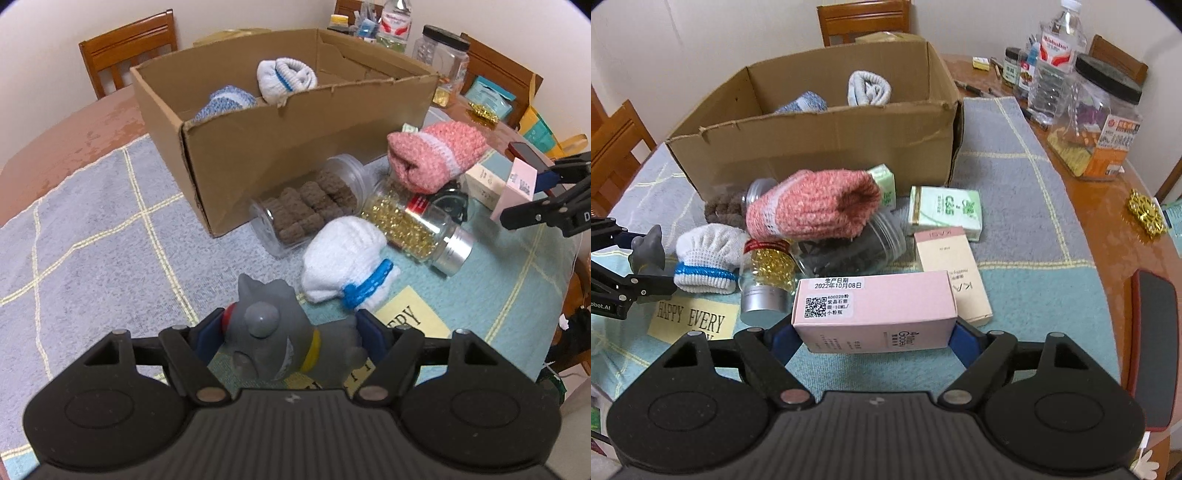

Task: Organize objects
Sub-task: 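Carry the grey toy and pink box over the cardboard box and open both tools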

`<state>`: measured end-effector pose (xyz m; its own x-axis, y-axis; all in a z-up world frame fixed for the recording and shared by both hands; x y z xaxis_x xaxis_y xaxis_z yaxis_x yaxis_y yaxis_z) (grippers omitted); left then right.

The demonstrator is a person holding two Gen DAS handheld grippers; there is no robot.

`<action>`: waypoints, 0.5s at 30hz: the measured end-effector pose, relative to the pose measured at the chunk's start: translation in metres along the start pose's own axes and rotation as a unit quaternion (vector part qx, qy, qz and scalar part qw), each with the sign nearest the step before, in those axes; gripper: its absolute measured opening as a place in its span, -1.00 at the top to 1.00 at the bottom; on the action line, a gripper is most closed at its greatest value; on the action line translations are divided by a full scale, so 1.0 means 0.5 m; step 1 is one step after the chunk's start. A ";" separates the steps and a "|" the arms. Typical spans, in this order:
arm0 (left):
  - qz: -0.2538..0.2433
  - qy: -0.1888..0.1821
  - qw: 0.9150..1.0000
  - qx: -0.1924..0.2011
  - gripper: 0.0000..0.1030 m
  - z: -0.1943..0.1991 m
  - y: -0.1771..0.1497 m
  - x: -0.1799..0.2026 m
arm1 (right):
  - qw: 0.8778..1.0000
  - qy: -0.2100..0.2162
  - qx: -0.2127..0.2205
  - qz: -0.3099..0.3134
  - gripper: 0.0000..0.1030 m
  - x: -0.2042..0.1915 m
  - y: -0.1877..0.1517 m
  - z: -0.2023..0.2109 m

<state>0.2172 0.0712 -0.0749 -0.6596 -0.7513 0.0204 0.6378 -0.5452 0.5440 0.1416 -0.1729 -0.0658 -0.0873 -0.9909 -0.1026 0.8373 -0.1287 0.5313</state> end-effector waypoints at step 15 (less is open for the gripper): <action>0.018 0.036 0.999 0.018 -0.44 0.093 0.107 0.008 | 0.998 0.023 0.036 0.041 -0.66 0.006 0.066 0.058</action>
<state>0.2300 0.0562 -0.0064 -0.6047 -0.7962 -0.0187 0.6458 -0.5039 0.5736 0.1535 -0.1815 -0.0243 0.0053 -0.9956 -0.0936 0.7995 -0.0520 0.5983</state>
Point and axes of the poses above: each gripper's, at about its wrist camera, not at the fingertips, and z roughly against the way its jaws point, x to its right, y to its top, the point moved 2 cm from there along -z, roughly the way its jaws point
